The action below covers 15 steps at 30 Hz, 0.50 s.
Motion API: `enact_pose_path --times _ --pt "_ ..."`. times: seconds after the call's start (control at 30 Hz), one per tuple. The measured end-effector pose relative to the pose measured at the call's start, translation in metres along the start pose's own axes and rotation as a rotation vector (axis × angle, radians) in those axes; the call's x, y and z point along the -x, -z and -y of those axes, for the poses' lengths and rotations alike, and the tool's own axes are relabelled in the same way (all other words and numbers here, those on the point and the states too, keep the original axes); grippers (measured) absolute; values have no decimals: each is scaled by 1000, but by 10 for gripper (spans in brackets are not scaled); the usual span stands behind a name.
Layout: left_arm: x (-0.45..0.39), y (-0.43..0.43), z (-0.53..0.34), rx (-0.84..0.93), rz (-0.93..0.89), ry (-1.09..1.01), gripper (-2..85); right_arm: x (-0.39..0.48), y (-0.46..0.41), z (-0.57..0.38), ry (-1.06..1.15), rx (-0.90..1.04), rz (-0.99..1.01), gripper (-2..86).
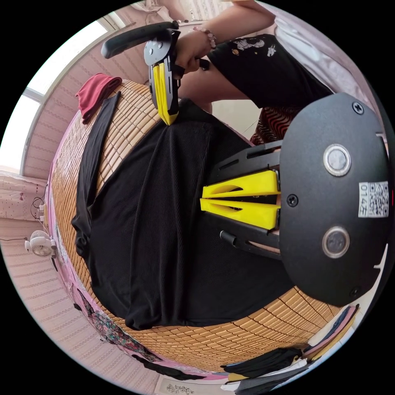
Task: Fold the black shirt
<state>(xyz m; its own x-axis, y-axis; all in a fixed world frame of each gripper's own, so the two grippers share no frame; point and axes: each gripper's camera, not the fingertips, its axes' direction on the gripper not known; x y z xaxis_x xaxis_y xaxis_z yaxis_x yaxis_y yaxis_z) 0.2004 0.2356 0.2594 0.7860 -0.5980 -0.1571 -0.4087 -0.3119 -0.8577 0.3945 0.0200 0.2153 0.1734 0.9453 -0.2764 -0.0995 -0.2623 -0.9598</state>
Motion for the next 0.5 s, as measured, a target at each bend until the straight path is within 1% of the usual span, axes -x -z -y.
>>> enact_pose_path --times 0.1,0.17,0.2,0.23,0.27,0.3,0.33,0.37,0.4,0.43,0.5 --pt "-5 16 4 -62 -41 -25 -7 -14 8 9 -28 -39 101 40" --pt "-7 21 7 -100 -50 -38 -7 -49 25 10 -141 -165 221 70" --pt "-7 21 7 -126 -45 -35 -7 -60 29 9 -174 -197 225 78" --pt "-5 19 9 -134 -44 -23 -7 -83 39 8 -256 -262 164 93" --pt "-4 17 10 -132 -46 -16 -7 -104 50 7 -327 -314 44 109" --pt "0 14 11 -127 -54 -3 -7 -114 56 6 -356 -338 -29 116" --pt "4 10 12 -121 -54 9 -7 -137 67 2 -438 -400 -163 132" --pt "6 7 11 -115 -50 14 -7 -159 76 -4 -497 -465 -241 125" --pt "7 1 10 -87 -40 6 -7 -170 80 -6 -523 -493 -265 121" --pt "7 -4 7 -83 -40 -13 -7 -193 83 -10 -597 -532 -291 114" --pt "5 -1 0 -125 -21 -42 -7 -223 78 -10 -680 -531 -302 104"
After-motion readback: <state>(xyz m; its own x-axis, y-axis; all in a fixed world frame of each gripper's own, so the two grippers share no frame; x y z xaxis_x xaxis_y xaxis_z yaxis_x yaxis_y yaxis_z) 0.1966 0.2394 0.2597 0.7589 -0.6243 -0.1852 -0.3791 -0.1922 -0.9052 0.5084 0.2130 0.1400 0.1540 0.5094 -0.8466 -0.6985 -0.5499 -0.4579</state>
